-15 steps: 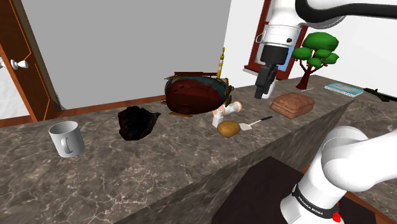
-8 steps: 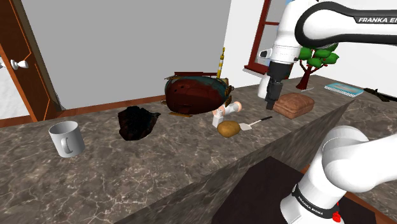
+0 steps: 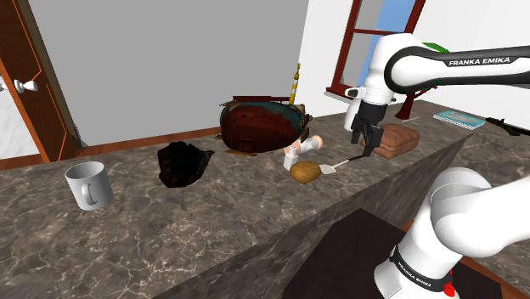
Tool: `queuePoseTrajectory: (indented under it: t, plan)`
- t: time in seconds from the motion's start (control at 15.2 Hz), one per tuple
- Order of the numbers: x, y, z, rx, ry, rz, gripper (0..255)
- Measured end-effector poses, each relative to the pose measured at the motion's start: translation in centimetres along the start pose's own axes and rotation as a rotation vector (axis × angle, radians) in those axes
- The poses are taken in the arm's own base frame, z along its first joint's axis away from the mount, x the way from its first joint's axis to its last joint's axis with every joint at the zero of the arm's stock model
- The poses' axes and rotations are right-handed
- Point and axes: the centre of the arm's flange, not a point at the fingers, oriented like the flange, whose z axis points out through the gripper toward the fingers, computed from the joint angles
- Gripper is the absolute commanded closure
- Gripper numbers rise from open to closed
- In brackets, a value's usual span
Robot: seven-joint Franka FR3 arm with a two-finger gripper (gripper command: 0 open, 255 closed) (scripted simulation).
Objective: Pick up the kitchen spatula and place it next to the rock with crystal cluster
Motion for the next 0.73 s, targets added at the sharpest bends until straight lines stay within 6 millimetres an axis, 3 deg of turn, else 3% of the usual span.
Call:
queuePoseTrajectory:
  t: [0.73]
  plan:
    - [-2.5, 11.1, 7.8, -0.058, -0.038, -0.483, 0]
